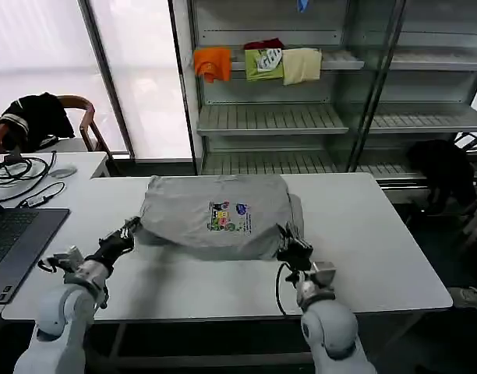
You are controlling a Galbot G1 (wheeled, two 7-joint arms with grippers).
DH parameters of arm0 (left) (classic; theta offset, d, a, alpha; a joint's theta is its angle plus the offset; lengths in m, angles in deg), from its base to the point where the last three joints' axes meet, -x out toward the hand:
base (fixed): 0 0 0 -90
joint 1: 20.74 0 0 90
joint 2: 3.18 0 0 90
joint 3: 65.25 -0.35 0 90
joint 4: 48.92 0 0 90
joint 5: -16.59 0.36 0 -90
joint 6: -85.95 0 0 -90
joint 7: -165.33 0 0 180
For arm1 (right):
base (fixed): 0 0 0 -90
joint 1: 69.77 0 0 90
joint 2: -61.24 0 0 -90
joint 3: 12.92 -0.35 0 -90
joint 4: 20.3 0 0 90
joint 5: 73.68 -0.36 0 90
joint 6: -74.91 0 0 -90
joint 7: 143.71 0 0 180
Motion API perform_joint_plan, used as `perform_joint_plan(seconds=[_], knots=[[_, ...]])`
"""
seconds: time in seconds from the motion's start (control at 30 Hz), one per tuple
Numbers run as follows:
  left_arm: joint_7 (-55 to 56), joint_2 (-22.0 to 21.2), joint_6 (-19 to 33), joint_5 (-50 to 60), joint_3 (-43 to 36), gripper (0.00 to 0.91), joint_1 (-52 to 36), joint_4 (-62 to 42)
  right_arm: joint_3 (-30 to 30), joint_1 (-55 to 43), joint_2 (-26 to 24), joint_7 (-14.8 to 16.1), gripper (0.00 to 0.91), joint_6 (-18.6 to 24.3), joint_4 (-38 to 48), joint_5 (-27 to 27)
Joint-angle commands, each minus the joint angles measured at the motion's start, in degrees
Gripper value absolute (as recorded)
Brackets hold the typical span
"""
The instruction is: Fold and organize the clothes.
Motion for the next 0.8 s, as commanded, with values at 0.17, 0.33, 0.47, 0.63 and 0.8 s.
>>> perform_joint_plan(seconds=[0.17, 0.33, 0.47, 0.63, 0.8], knots=[[0.52, -0.14, 0.11, -1.61, -0.64, 0.01, -8.17, -11.33, 0.06, -13.13, 3.38, -0.42, 0.0, -0.93, 12.96, 0.74], [-0.43, -0.12, -0.22, -0.74, -0.84, 0.01, -8.47, -12.67, 0.04, -15.56, 4.31, 0.41, 0.0, -0.89, 18.31, 4.05], [-0.9, -0.18, -0.91, 0.42, -0.92, 0.02, -8.72, -13.14, -0.31, -16.57, 4.82, 0.91, 0.0, -0.19, 20.6, 5.13], [-0.93, -0.37, -1.55, 2.67, -1.23, 0.907, -8.95, -13.45, -0.53, -17.0, 4.82, 1.25, 0.907, 0.12, 21.47, 5.9], [-0.89, -0.57, -1.67, 4.7, -1.38, 0.907, -8.87, -13.01, -0.77, -16.93, 4.82, 0.95, 0.907, 0.92, 21.52, 6.66]])
